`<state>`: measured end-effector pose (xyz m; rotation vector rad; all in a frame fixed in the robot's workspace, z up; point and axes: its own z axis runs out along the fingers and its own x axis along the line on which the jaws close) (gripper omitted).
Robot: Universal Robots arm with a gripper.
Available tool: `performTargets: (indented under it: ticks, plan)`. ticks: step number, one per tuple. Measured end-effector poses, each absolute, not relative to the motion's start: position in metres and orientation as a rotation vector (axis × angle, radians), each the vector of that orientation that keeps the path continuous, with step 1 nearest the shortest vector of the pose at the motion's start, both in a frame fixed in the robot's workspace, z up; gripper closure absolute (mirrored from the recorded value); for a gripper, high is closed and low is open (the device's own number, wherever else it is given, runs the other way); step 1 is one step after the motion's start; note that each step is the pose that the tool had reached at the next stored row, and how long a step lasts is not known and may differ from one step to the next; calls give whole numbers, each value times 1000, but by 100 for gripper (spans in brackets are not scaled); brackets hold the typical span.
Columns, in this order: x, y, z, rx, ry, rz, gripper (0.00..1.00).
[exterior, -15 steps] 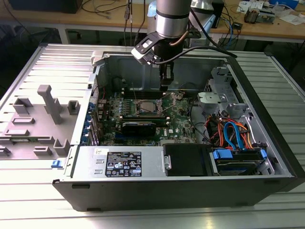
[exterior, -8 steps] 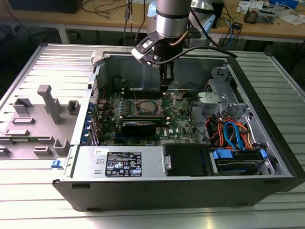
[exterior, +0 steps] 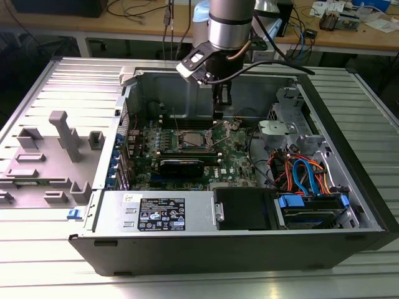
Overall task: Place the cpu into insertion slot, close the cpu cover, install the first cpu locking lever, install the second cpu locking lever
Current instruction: 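Close the cpu cover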
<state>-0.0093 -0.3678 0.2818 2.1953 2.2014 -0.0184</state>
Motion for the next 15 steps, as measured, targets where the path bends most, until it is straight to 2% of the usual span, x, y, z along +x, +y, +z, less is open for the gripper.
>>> performTargets:
  ticks: [15]
  plan:
    - [3, -368, 282, 2195, 2201, -18, 89]
